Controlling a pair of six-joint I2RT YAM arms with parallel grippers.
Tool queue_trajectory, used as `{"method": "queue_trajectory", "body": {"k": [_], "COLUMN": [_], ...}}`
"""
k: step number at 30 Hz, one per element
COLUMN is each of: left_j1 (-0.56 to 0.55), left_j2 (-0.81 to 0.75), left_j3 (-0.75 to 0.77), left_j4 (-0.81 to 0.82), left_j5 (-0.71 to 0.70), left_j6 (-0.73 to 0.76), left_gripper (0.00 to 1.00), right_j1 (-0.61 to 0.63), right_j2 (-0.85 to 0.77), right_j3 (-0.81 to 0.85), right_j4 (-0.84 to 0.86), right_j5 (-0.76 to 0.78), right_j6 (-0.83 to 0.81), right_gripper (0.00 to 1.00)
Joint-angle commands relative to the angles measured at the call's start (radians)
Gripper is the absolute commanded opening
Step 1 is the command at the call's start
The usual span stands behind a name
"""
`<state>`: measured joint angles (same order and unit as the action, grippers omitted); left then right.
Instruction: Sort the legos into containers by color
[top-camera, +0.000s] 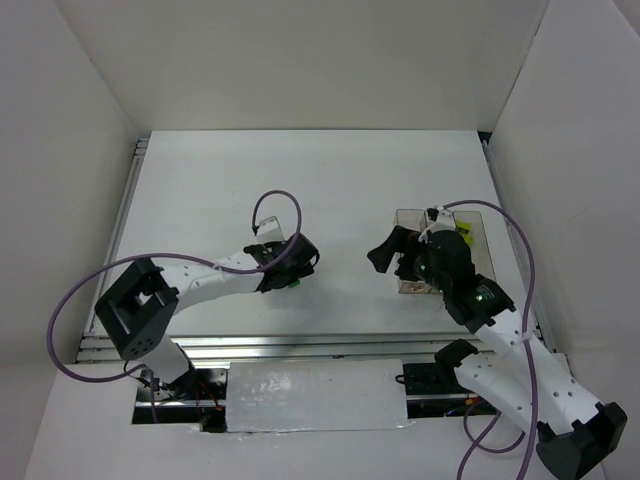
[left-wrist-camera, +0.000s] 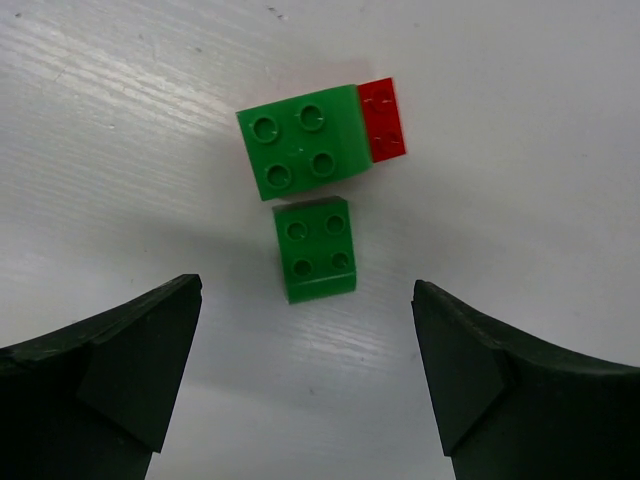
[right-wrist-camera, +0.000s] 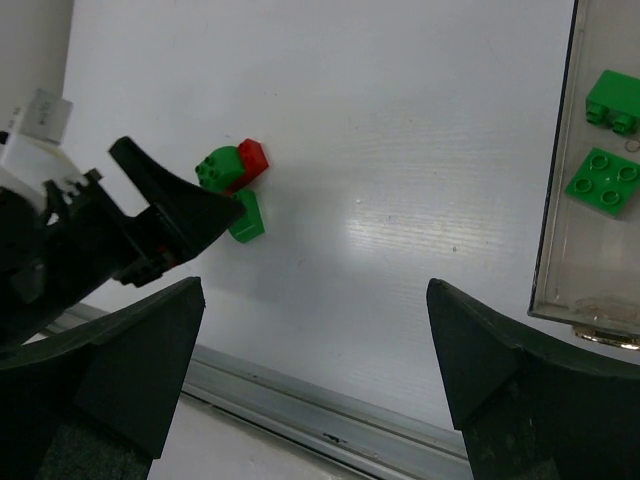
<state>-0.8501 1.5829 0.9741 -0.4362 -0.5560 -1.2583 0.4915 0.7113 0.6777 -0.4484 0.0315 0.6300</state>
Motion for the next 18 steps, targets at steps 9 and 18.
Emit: {"method": "queue_trajectory", "body": {"k": [9,18], "left_j1": [0.005,-0.090], "left_j2": [0.187,0.106], "left_j3": [0.065,0.061], "left_j4": [-0.015,-0.042], "left_j5": [-0.058,-0.054], "left_j6": [-0.064,-0.059], "left_gripper": [0.79,0.00], "right_j1": [0.012,0.013], "right_j2": [-0.113,-0.147], "right_j3": [0.000,0.040], "right_j4": [-0.072,-0.105], "right_j5": [0.007,0.022], "right_j6": [-0.019,-0.027], "right_gripper": [1.00,1.00]}}
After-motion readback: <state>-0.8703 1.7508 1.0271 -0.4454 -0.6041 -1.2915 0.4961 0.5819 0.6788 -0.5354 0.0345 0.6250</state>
